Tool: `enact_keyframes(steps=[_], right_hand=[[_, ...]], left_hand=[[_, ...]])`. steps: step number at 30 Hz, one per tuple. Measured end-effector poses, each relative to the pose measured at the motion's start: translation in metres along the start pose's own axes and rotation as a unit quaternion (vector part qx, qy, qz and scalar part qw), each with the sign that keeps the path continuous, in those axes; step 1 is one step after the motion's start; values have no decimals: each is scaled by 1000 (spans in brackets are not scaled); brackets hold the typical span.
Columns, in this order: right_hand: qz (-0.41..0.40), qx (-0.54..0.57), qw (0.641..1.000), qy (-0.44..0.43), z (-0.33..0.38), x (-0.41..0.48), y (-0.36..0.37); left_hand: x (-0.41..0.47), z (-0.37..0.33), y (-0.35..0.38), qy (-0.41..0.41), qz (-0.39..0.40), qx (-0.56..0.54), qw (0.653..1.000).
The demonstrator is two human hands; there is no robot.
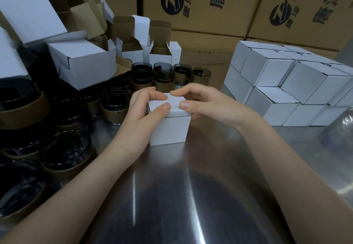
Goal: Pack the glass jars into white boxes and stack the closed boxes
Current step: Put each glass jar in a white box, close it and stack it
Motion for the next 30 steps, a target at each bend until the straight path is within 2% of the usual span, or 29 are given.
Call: enact_keyframes(steps=[20, 30], right_hand=[[35, 4, 999, 17, 0, -1, 4], [1, -62, 998, 7, 3, 0, 7]], left_hand=[[-1, -3, 7, -30, 37, 1, 999], [-4, -10, 8, -35, 21, 2, 999]])
Point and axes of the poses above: each hand's wrist, its own x-axis towards the middle knuckle, its own y-axis out of the palm, z = x × y, the point moved 4 cm from there along x, towards the middle knuckle, and after that the axes turned 2 degrees about -x, right-handed, at the moved point
